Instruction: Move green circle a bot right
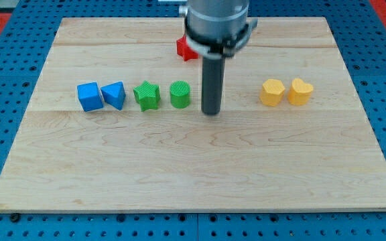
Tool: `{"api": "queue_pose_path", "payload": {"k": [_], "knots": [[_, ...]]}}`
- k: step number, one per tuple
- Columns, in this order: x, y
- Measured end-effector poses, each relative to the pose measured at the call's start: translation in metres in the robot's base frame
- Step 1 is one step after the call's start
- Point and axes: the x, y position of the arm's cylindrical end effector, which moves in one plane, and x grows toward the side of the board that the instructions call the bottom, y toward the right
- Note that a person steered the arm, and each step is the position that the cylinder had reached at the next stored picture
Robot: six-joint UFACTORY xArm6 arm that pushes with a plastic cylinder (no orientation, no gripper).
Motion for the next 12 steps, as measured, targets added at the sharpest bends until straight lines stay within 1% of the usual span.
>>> {"api": "queue_pose_path", "payload": {"k": [1,2,3,4,5,6,7,8,9,12], "knots": [[0.025,-0.039],[-0.006,-0.061],[-0.026,-0.065],[-0.035,-0.088],[-0.063,-0.092],[-0.065,-0.076],[-0.046,-0.074],[-0.041,-0.074],[-0.053,-0.071],[-0.055,-0.02]]}}
